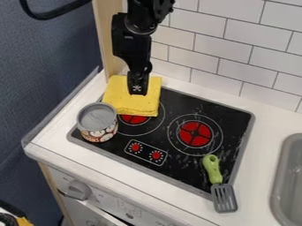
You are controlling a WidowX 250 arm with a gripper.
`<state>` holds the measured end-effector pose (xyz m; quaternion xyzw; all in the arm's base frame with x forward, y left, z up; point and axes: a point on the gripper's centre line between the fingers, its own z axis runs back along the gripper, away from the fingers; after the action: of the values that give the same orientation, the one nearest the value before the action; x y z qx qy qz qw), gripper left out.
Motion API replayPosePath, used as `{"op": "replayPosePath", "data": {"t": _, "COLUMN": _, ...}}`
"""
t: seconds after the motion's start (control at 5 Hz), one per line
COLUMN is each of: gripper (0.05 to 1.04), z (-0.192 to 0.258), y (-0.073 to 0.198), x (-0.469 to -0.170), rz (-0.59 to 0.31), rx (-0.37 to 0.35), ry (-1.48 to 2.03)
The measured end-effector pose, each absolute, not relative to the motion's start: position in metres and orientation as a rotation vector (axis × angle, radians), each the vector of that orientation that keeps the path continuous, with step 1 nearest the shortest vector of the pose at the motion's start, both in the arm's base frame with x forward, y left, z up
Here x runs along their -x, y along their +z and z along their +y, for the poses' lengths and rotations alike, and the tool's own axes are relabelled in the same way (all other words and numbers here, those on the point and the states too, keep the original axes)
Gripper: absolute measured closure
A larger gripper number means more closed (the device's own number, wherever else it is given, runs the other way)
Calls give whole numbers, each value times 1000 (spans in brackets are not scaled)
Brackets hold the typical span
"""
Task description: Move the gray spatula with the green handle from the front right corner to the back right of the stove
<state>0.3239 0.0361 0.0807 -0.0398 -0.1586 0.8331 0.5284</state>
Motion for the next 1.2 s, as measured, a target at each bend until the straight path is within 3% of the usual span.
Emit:
{"op": "replayPosePath", "data": {"t": 0.2, "gripper": 85, "z": 35, "y": 71, "x": -322, "rz": -351, "rx": 69, "ry": 1988}}
{"op": "replayPosePath", "data": {"t": 0.8, "gripper": 85, "z": -45, "y": 44, "x": -289, "rz": -83, "rx": 91, "ry": 1547}}
{"op": "replayPosePath", "data": {"t": 1.0, "gripper": 85, "z": -77, "y": 36, "x": -274, "rz": -37, "rx": 101, "ry": 1362}}
{"op": "replayPosePath", "data": {"t": 1.2, "gripper": 85, "z": -101, "y": 22, "x": -265, "rz": -31, "rx": 64, "ry": 1196}}
